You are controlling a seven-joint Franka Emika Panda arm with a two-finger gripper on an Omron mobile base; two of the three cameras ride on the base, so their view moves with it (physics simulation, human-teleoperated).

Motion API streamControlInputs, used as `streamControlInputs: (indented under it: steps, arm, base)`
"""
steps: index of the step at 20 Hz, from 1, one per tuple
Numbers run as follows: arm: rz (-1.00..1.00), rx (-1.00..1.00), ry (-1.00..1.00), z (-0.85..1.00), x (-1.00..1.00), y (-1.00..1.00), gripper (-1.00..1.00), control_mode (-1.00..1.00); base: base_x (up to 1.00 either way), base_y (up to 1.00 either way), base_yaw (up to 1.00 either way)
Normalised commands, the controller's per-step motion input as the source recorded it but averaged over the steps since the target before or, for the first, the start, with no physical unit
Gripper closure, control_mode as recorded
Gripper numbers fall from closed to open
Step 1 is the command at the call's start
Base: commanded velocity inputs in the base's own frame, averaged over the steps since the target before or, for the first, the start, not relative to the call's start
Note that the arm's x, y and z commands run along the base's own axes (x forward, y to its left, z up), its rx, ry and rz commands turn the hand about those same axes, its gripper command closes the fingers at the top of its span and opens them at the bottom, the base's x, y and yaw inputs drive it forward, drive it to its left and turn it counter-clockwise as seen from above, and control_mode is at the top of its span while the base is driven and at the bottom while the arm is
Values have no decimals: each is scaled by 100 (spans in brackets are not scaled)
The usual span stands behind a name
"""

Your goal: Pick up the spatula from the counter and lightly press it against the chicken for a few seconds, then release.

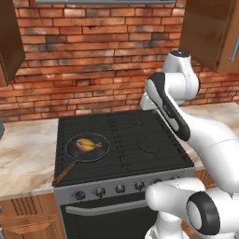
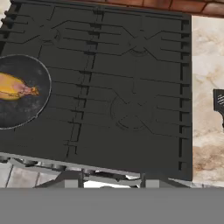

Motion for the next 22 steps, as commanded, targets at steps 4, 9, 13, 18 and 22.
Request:
streamControlInputs:
  steps: [4, 9, 13, 18, 22]
  arm:
    - [3, 1, -17, 0, -49, -3, -100, -100]
    - [0, 5, -18, -11, -84, -25, -100, -100]
    - [0, 0, -14, -12, -73, -32, -100, -100]
    - [-1, 0, -8, 0, -25, -22, -100, -100]
    - [-1, 0, -2, 0, 0, -23, -100, -100]
  base:
    - [0, 0, 0]
    - [0, 0, 0]
    - [0, 0, 0]
    - [0, 0, 0]
    - [0, 0, 0]
